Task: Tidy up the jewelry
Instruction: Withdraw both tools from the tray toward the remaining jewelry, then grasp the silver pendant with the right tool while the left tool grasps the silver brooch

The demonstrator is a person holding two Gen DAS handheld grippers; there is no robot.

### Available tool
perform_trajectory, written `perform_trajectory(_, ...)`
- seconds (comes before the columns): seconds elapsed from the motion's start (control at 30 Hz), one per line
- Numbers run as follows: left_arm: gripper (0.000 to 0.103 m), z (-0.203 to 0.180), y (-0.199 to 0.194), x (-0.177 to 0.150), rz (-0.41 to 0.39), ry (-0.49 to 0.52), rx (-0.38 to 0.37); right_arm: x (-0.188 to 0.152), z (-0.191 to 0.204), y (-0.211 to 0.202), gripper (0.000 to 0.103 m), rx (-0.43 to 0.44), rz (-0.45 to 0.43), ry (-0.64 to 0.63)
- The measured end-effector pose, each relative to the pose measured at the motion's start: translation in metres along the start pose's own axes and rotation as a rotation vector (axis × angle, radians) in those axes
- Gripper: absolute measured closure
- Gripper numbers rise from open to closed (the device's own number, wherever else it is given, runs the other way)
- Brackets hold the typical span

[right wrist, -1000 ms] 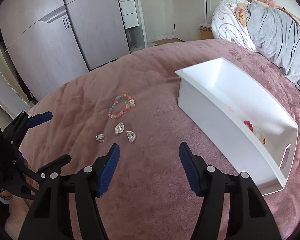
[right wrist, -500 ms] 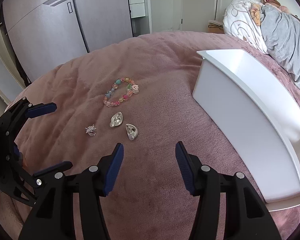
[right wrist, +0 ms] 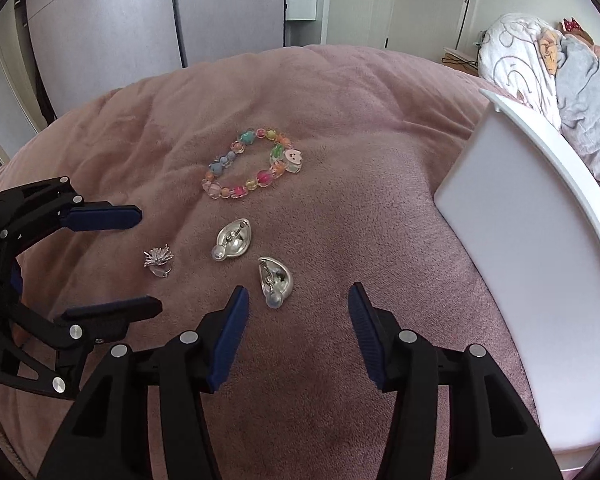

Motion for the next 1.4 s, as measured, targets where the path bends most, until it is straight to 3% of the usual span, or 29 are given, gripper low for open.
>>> perform_trajectory(0.1, 0.045, 0.001, 0.004, -0.001, 0.004, 0.008, 0.02, -0.001, 0.004, 0.007, 0.056, -0.011, -0.006, -0.016)
perform_trajectory(0.17, 0.063, 0.007, 0.004, 0.0, -0.006, -0.013, 0.05, -0.001, 0.006, 0.011, 0.058, -0.007, -0.011, -0.01)
perform_trajectory(0.2, 0.065, 0.011, 0.005, 0.0, -0.008, -0.031, 0.051, -0.002, 0.006, 0.012, 0.06, -0.002, -0.012, -0.002)
perform_trajectory(0.4, 0.066, 0.009, 0.013, -0.001, 0.005, -0.023, 0.053, -0.007, 0.005, 0.016, 0.069, 0.035, -0.016, 0.053)
perform_trajectory(0.57, 0.07, 0.012, 0.011, -0.002, -0.006, -0.04, 0.041, -0.01, 0.01, 0.012, 0.088, 0.079, -0.024, 0.076)
perform_trajectory(0.9, 0.076, 0.008, 0.004, -0.003, -0.011, -0.034, 0.068, -0.019, -0.006, -0.013, 0.088, 0.136, -0.015, 0.167)
perform_trajectory(1.0, 0.085, 0.009, -0.005, -0.001, -0.021, -0.072, 0.061, -0.022, -0.019, -0.031, 0.088, 0.127, -0.031, 0.176)
perform_trajectory(1.03, 0.096, 0.01, -0.007, -0.002, -0.022, -0.09, 0.056, -0.023, -0.024, -0.037, 0.088, 0.123, -0.038, 0.181)
perform_trajectory(1.4, 0.097, -0.01, -0.043, 0.0, -0.035, -0.089, 0.063, -0.036, -0.073, -0.106, 0.088, 0.063, -0.13, 0.21)
Point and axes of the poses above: each gripper's, at about its wrist camera, not at the fingertips, and y roughly the way its jaws point, z to its left, x to its top, the point moved 9 cm from there along y, roughly the way its jaws point, and after that the axes turned 6 degrees about -x, right-handed, at the moved point
